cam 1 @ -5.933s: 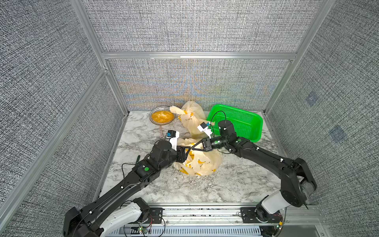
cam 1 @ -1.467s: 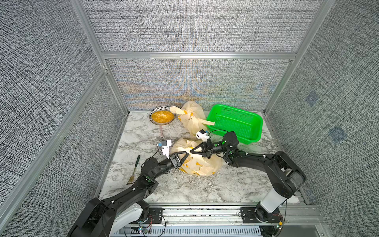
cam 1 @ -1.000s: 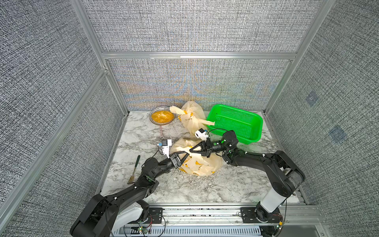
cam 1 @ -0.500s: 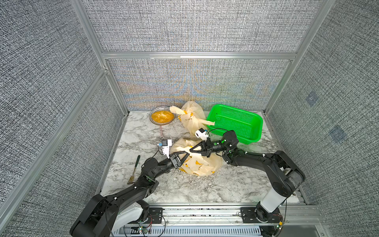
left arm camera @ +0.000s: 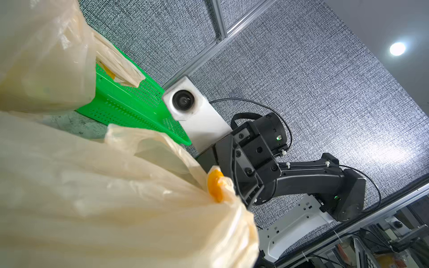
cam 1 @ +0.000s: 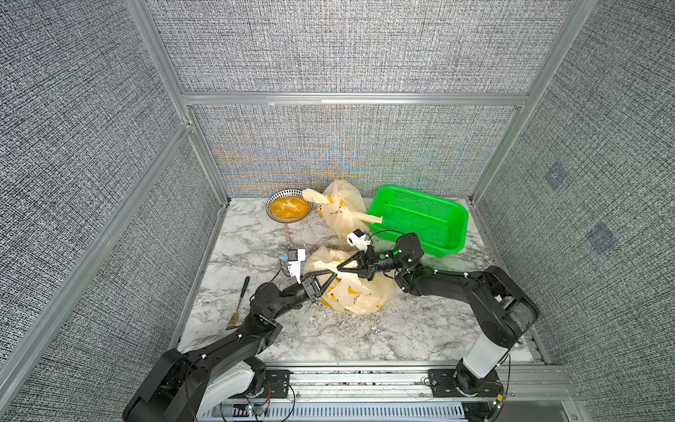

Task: Place the banana into a plastic bag & tie a knot
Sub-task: Cross the plastic bag at the center of the board.

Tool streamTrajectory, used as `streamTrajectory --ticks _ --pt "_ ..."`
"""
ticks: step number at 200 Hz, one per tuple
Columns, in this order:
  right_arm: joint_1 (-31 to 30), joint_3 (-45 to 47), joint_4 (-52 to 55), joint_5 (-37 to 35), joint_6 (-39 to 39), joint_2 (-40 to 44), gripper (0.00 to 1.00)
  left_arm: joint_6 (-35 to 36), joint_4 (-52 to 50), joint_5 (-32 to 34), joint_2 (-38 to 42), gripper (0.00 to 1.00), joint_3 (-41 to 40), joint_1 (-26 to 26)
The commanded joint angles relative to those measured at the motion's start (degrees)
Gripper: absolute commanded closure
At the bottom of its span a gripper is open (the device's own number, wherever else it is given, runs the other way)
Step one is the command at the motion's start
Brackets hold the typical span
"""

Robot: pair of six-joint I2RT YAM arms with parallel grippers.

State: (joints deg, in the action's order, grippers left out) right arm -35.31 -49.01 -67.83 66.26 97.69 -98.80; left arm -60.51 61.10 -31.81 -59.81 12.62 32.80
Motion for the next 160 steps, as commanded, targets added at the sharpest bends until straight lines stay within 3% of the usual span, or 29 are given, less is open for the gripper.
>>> streamTrajectory --ticks 1,34,81,96,119,160 --pt "-0.02 -0.46 0.72 -0.17 -1.35 0.27 1.0 2.02 -0.12 -0.5 1.13 1.0 0.56 -0.01" --pt "0.37 -1.54 4.91 0.5 -6.59 1.41 0.99 2.94 -2.27 -1.35 1.04 1.0 1.17 0.01" --pt "1.51 -3.27 15.44 0.63 -16.77 4.98 0.47 4.15 -5.8 -1.65 1.49 1.0 1.35 0.07" --pt "1.99 -4.34 21.42 0.54 -21.68 6.86 0.37 4.59 -6.93 -1.55 1.82 1.0 1.63 0.07" --pt "2.85 -6.08 31.46 -0.06 -29.5 9.69 0.31 4.87 -7.14 -1.83 1.03 1.0 2.63 0.07" --pt "5.87 -4.81 39.95 -1.42 -36.52 13.37 0.32 4.44 -4.68 -3.02 -2.76 1.0 4.55 0.34"
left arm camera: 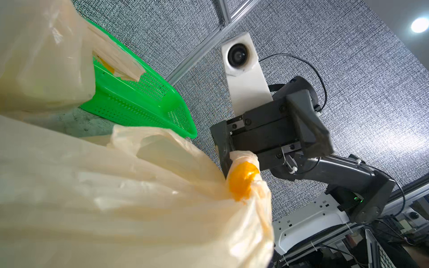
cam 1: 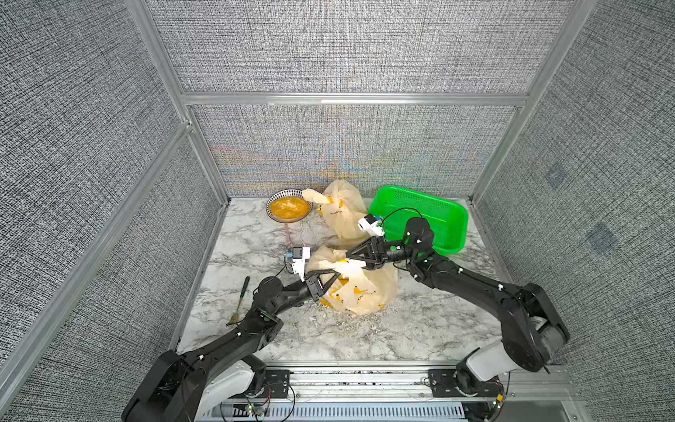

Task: Place the banana into a plastic bag & tie a knot
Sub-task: Cross the plastic bag at the center of the board.

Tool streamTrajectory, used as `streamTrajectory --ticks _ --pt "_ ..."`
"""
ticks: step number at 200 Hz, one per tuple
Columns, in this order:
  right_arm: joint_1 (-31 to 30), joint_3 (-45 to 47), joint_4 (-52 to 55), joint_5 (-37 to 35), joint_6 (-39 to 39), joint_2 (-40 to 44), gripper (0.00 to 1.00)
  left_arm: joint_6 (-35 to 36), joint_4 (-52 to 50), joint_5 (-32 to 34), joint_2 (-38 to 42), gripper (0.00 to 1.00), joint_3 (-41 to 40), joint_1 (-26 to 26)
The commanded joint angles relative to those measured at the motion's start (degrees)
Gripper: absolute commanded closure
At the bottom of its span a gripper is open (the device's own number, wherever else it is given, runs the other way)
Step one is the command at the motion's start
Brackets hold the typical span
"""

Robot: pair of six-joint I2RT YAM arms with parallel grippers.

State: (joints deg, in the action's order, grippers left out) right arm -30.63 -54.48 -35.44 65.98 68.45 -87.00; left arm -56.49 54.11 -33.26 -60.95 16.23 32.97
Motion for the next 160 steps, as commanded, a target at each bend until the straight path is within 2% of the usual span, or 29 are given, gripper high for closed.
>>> streamTrajectory --ticks 1,67,81,94,104,138,160 --pt "1.28 0.72 7.66 -1.12 -7.41 1.7 0.32 0.37 2.41 -1.61 -1.72 1.0 1.01 0.16" --pt "4.35 4.23 8.89 -0.14 -8.83 5.56 0.67 0.24 2.96 -1.1 -3.41 1.0 1.57 0.82" --pt "4.59 4.61 9.45 0.35 -9.5 5.96 0.66 0.33 2.6 -1.01 -3.56 1.0 1.73 0.79" --pt "4.72 4.8 10.8 0.56 -10.86 6.52 0.53 0.42 2.23 -0.97 -3.56 1.0 1.89 0.87" --pt "4.81 4.94 12.15 0.49 -11.75 6.99 0.48 0.48 2.08 -1.02 -3.7 1.0 2.01 0.87" --pt "5.36 5.83 14.44 0.95 -14.86 8.11 0.48 0.5 1.8 -1.0 -3.95 1.0 2.1 0.86" --pt "5.67 6.4 14.52 1.16 -15.1 8.42 0.54 0.51 1.84 -0.88 -4.15 1.0 2.14 0.92"
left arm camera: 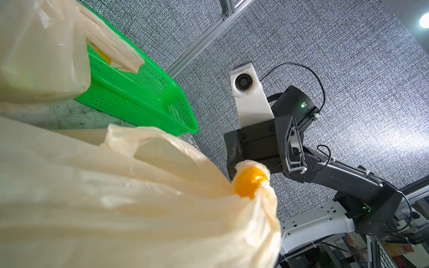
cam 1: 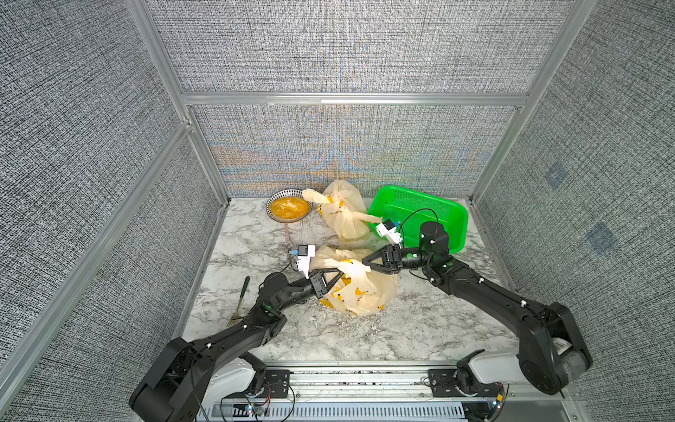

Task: Place the banana into a plastic bag & tie a knot
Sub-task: Cross the plastic bag at the center of the board, then tie the plastic bag at the center of the board.

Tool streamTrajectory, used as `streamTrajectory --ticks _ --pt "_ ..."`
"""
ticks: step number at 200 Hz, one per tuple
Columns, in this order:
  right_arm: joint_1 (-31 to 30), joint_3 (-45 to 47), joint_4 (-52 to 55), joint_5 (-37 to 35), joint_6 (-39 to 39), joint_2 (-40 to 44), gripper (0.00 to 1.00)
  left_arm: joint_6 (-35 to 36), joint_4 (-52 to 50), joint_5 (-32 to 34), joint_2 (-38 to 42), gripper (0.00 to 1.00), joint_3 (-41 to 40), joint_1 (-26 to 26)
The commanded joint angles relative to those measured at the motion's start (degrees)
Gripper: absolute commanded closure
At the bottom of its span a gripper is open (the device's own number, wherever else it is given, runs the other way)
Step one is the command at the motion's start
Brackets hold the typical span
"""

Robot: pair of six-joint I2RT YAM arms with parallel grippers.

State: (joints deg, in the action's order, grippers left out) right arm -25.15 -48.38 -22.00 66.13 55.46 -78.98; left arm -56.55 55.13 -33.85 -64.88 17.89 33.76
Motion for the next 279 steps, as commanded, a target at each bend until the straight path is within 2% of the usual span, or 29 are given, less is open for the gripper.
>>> streamTrajectory --ticks 1,30,74,86,96,138,187,236,279 --pt "0.18 0.3 1.08 0.97 -2.11 0.4 0.55 0.62 0.83 -0.32 -0.23 1.0 0.48 0.1" --pt "0.03 0.57 1.34 1.35 -2.64 0.39 0.67 0.53 0.77 -0.4 -0.33 1.0 0.71 0.08" --pt "-1.35 -0.76 2.14 1.84 -3.57 0.02 0.75 0.57 0.41 -0.51 -0.4 1.0 0.95 0.12" --pt "-1.73 -1.18 2.49 1.85 -3.95 -0.2 0.84 0.57 0.2 -0.54 -0.4 1.0 0.93 0.08" --pt "-1.92 -1.43 2.77 1.76 -4.25 -0.27 1.0 0.48 -0.21 -0.52 -0.28 1.0 1.01 0.07" --pt "0.09 -4.46 13.34 -4.82 -10.85 0.92 1.0 0.35 -6.4 -1.64 3.31 1.0 1.25 0.08" --pt "1.8 -4.02 12.13 -7.32 -10.62 -0.72 1.0 0.6 -20.99 -2.29 13.03 1.0 1.84 0.08" --pt "0.2 -4.51 14.83 -10.43 -13.16 -1.95 1.0 -5.51 -23.56 -2.0 18.48 1.0 1.62 0.08" --pt "1.94 -6.63 24.07 -21.22 -18.84 -1.08 1.0 -8.48 -31.23 -1.51 23.82 1.0 0.24 0.08"
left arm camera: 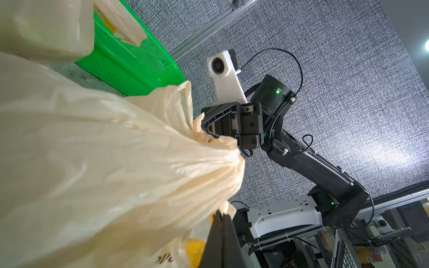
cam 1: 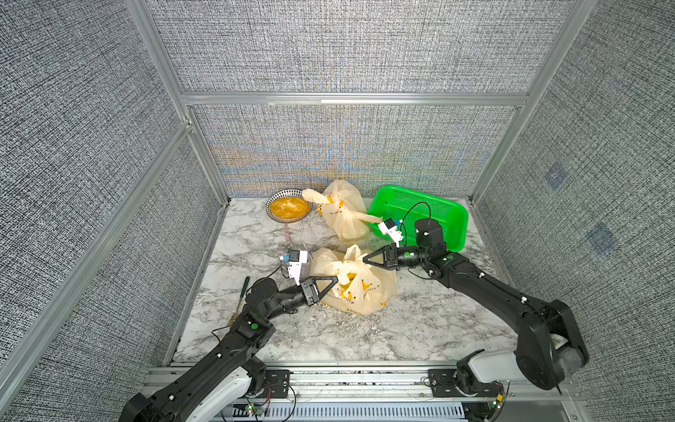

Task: Place the banana into a plastic bag & tie a knot
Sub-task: Tie the plastic bag at the center of the board.

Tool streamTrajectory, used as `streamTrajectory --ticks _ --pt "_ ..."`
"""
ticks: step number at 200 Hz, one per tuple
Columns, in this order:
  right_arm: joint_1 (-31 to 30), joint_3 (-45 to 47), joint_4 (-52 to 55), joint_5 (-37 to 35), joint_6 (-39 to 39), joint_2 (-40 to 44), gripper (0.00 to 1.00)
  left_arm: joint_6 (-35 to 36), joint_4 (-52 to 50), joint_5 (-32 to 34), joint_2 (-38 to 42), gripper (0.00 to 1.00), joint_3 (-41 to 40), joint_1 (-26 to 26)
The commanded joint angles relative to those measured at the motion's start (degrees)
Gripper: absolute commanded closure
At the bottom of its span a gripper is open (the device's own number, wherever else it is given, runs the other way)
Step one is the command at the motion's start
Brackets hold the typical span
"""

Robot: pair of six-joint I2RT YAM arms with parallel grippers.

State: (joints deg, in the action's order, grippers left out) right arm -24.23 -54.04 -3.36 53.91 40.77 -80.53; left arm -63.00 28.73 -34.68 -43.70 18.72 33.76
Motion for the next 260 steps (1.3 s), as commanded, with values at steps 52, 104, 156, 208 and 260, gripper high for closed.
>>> streamTrajectory --ticks 52,104,156,208,260 --pt "1.35 -1.24 6.31 -14.38 -5.34 0.56 1.0 -4.24 -10.27 0.03 9.2 1.0 -1.47 0.08" --pt "1.41 -1.29 10.02 -21.08 -7.63 2.13 1.0 -4.73 -16.72 0.2 10.63 1.0 2.51 -0.01" --pt "4.19 -1.29 13.72 -27.3 -8.79 4.19 1.0 -3.44 -21.64 1.16 12.32 1.0 4.31 -0.27" --pt "6.41 0.47 11.83 -23.23 -8.65 4.71 1.0 -2.31 -23.17 2.21 11.94 1.0 4.74 -0.54" --pt "5.6 1.39 9.47 -18.76 -7.9 4.45 1.0 3.89 -30.39 0.81 1.77 0.3 14.63 0.95"
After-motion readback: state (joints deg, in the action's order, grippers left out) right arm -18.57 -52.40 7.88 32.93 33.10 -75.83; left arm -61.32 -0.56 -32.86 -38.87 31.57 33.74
